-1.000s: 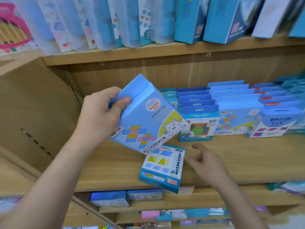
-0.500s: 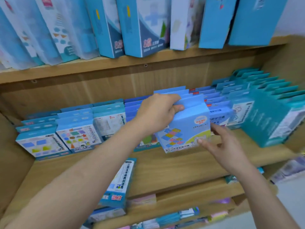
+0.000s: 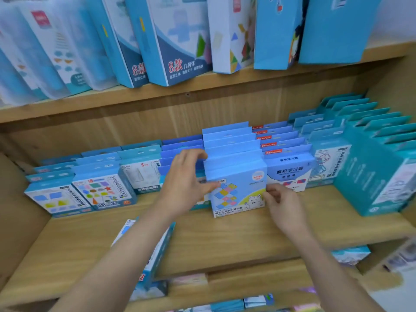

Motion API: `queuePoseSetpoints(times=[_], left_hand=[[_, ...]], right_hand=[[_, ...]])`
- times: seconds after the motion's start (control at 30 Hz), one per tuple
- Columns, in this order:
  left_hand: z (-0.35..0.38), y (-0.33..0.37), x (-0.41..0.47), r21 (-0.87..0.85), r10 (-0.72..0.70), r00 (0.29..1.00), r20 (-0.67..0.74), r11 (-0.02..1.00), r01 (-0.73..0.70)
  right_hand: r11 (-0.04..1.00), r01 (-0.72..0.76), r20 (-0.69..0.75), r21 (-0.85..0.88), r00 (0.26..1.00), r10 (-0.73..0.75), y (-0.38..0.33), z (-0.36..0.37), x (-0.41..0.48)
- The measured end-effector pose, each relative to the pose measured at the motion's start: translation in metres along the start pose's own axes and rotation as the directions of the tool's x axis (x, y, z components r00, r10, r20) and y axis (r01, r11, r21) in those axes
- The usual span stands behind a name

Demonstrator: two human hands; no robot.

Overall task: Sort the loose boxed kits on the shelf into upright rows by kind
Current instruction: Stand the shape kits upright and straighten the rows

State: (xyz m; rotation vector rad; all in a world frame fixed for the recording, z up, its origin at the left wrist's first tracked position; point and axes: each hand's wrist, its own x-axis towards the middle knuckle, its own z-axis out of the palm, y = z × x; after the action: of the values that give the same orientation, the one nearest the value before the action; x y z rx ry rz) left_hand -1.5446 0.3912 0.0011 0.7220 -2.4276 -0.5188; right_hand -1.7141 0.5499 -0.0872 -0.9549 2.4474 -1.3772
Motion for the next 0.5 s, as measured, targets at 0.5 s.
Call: queuePoseSetpoints(times=[0.5], left_hand=[[0.037, -0.012, -0.013, 0.381, 0.212, 0.975, -0.063, 0.908, -0.173]], right_hand=[[0.998, 0.036, -0.061, -0.047, 0.997, -0.039, -0.006, -0.003, -0.001]])
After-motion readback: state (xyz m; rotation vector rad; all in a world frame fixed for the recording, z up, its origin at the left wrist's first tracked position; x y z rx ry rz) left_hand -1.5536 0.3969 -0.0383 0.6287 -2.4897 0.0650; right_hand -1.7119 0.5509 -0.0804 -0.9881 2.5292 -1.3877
